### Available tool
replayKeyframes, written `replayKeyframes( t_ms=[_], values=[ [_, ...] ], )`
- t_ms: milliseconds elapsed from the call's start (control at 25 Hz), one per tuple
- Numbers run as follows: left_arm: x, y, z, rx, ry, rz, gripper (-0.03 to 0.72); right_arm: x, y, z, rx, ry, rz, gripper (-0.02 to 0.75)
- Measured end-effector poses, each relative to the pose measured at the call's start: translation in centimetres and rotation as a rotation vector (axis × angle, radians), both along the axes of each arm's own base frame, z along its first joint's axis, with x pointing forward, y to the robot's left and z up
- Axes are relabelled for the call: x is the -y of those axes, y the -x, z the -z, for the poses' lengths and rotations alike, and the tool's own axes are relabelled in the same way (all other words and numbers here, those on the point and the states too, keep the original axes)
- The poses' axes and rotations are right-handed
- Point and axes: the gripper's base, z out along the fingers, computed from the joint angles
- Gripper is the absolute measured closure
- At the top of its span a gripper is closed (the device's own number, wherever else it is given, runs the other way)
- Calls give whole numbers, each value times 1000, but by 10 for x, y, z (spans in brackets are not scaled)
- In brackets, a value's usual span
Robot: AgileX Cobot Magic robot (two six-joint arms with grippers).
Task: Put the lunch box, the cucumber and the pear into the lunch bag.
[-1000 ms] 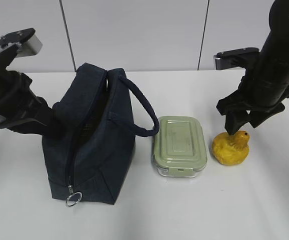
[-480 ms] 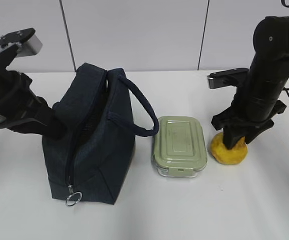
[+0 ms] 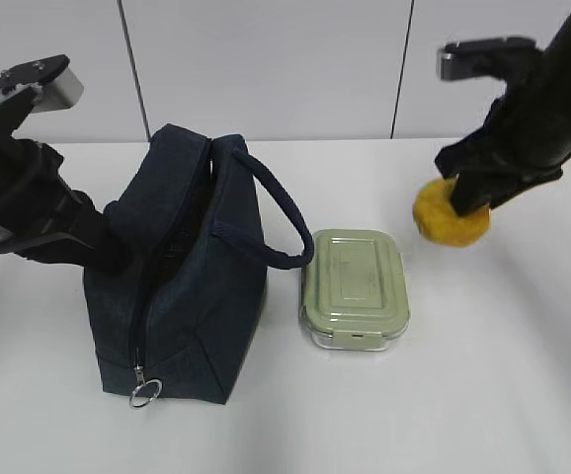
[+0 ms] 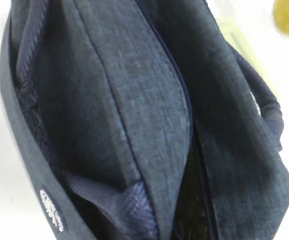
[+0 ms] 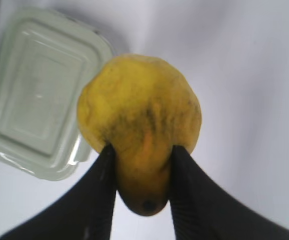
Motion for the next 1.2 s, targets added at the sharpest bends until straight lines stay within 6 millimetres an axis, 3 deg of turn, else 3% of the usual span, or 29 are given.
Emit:
replayKeyframes(
  t_ms=[120,240,360,480,600,720,960,1200],
  values=[
    [0,0,0,0,0,0,685,-8,14,-43,114,-122,-58,501],
    [0,0,0,3,0,-2,685,-29,24,-80,210,-297,-172,502],
    [0,0,0,3,0,-2,685,-61,32,-103,266,-402,-306,502],
    [0,0,0,3,0,-2,685,-101,37,-108,269,-443,-424,502],
    [0,0,0,3,0,-2,685,-134,30,-97,243,-453,-491,501],
    [0,0,0,3,0,-2,685,-153,16,-79,204,-450,-508,501],
    [0,0,0,3,0,-2,687,-164,-7,-39,137,-424,-482,501],
    [0,0,0,4,0,-2,687,-163,-14,-15,80,-325,-490,496]
  ],
)
